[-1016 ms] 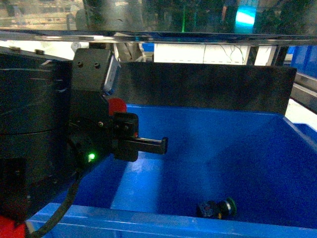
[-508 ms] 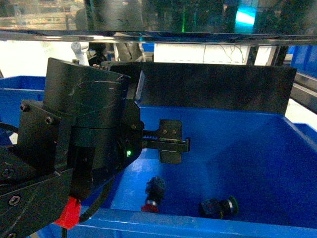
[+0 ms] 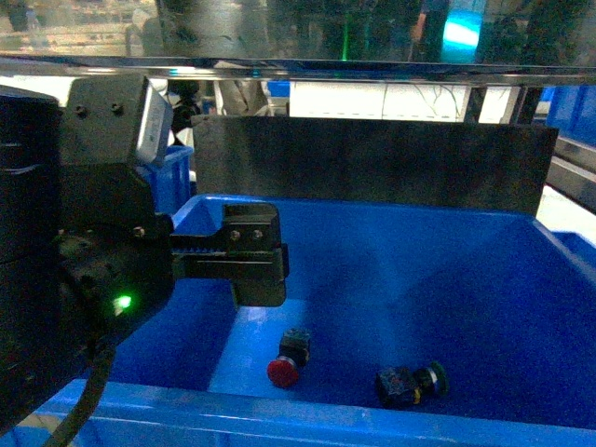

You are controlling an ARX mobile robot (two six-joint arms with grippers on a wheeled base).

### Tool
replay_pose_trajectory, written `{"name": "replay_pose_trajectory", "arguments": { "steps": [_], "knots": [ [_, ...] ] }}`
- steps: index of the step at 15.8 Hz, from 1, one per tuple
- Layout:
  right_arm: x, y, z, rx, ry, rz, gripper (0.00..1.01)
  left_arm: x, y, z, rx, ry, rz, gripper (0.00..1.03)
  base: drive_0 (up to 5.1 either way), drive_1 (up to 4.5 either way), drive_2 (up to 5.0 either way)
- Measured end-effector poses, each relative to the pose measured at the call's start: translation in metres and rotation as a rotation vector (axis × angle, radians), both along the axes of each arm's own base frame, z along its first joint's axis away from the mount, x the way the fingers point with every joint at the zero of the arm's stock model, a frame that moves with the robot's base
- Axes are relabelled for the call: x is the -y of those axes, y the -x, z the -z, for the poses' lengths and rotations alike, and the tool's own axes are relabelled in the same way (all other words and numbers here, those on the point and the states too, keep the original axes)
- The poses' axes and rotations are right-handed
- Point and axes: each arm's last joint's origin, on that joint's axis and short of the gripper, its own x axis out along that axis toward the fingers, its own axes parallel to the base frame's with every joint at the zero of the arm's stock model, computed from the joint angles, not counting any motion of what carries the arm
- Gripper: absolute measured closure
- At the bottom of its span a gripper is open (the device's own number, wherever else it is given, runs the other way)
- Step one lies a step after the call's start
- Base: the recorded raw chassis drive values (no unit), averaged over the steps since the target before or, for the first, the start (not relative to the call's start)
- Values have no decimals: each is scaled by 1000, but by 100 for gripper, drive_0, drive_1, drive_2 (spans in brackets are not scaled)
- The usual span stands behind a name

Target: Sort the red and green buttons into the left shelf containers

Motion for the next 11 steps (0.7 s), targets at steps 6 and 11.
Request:
{"name": "replay_pose_trajectory", "arguments": {
  "steps": [6,11],
  "knots": [
    [0,0,0,0,0,0,3,-41,70,-36,72,-48,-61,5,0,0,0],
    [0,0,0,0,0,0,3,-66,136,-74,141,-66,-185,5,0,0,0]
  ]
}}
